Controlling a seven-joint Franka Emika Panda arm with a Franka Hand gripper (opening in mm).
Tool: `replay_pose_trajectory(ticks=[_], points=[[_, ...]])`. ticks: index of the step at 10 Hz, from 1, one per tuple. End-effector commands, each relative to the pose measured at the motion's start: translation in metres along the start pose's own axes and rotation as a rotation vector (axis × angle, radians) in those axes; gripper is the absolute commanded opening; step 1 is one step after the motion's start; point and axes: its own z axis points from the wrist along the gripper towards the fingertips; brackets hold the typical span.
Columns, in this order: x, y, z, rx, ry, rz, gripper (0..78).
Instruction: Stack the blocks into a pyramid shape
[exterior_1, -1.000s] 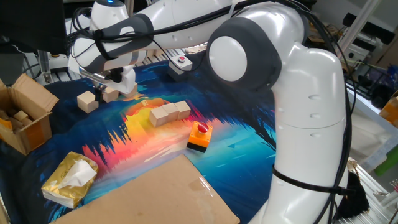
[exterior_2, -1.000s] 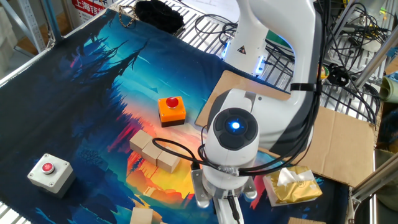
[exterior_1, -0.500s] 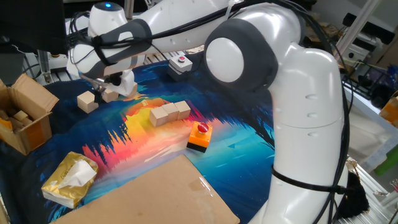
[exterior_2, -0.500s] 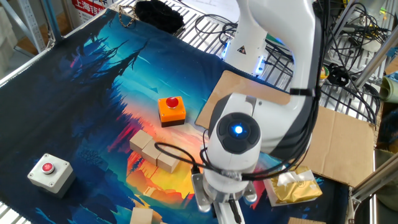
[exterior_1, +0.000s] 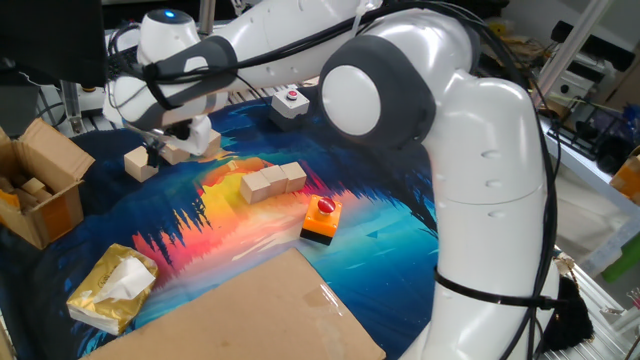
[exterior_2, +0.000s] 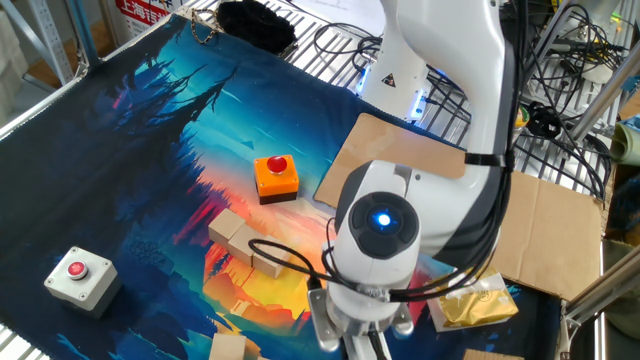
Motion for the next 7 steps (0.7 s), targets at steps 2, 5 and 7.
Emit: replay_pose_trajectory(ticks=[2,5,7], points=[[-0.001,0.011,0.002,-0.004,-0.003,0.020,1.1],[-0.011,0.022,0.001,-0.006,-0.004,0.029,1.1],[-0.016,0.027,0.002,-0.009,-0.008,0.026,1.1]])
